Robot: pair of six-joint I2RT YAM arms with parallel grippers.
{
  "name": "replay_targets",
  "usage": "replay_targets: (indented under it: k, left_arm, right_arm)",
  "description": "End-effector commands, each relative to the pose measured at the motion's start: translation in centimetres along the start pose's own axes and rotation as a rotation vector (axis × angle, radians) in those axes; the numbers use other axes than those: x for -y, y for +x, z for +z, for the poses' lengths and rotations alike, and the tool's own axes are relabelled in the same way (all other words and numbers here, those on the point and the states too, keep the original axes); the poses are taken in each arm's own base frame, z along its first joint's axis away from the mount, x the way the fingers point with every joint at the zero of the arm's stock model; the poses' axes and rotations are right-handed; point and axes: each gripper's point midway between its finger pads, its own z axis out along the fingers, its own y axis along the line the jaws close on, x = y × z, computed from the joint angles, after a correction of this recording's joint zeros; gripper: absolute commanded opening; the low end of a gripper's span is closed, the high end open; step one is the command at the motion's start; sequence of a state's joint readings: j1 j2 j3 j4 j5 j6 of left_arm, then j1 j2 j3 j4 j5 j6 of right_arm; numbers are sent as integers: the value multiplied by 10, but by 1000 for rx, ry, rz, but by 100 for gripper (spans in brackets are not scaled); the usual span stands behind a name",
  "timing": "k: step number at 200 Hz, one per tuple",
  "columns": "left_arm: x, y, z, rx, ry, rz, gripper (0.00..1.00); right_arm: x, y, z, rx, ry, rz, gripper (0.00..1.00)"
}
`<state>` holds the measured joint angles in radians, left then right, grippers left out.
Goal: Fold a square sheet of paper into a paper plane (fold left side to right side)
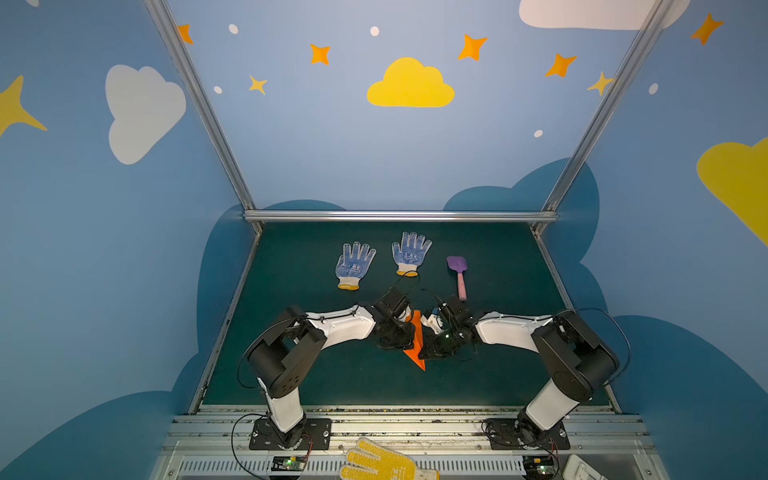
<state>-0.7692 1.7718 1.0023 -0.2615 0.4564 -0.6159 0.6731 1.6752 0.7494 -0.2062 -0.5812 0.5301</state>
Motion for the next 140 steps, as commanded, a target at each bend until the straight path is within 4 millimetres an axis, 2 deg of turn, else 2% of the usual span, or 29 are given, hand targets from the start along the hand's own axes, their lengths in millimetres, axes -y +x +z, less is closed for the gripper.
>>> replay_targets:
  k: [1,62,140]
  left_arm:
    - [8,-6,3,6,20,29,4]
    - [6,-16,11,12,6,34,4]
    - [-11,-31,16,34,-23,-2,4]
  right_arm:
    - [23,16,6,-64,78,52,0]
    - [24,15,6,-66,76,51,0]
    - [21,14,5,-65,70,47,0]
